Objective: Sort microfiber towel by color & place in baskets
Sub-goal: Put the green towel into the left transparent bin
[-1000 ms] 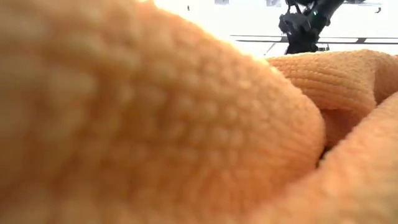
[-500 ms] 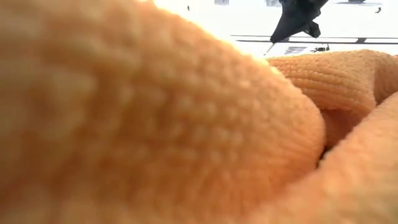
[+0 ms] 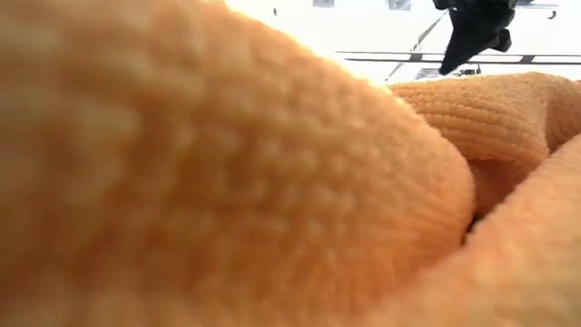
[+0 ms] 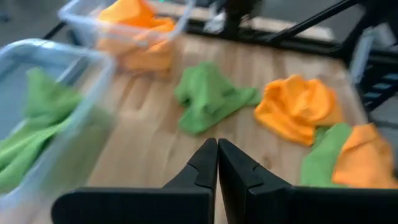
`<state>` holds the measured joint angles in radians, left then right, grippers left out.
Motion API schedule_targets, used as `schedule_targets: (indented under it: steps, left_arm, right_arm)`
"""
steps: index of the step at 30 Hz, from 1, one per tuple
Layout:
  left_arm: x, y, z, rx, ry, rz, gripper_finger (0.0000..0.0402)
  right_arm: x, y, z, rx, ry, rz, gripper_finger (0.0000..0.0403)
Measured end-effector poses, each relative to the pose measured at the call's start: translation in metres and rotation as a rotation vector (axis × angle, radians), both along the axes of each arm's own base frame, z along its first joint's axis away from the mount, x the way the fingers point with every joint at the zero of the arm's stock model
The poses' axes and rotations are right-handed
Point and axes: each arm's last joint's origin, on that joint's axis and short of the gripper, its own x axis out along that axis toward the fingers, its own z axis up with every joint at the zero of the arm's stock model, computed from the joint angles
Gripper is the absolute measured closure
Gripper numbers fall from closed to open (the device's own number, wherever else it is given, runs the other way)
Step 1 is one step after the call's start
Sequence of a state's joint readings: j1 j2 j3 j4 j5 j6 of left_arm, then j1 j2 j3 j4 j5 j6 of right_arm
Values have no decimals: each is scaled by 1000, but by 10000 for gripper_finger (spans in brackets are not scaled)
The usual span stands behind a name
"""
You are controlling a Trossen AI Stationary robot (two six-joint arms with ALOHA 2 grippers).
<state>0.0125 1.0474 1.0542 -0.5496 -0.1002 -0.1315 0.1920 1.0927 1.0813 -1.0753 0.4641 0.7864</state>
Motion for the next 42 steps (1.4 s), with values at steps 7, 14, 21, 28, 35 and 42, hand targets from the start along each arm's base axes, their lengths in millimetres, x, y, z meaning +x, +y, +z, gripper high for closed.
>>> schedule_targets:
  steps: [7,14,21,28,35,42]
  left_arm:
    - [50,-9,-15,-33,-92,-111,382]
    - [107,-4,-33,-28,-152,-94,295]
    - [170,2,-46,41,14,-60,240]
    - [216,9,-79,29,278,3,240]
    - [250,10,-114,26,341,5,240]
    - [257,9,-151,-44,450,6,243]
  right_arm:
    - [-5,8,-2,-15,44,50,403]
    - [-7,17,-2,-30,64,133,403]
    - [-9,22,-2,-64,89,217,403]
    - [-9,22,-2,-86,110,256,403]
    - [-9,22,-2,-87,110,255,403]
    - [-9,22,-3,-91,115,262,403]
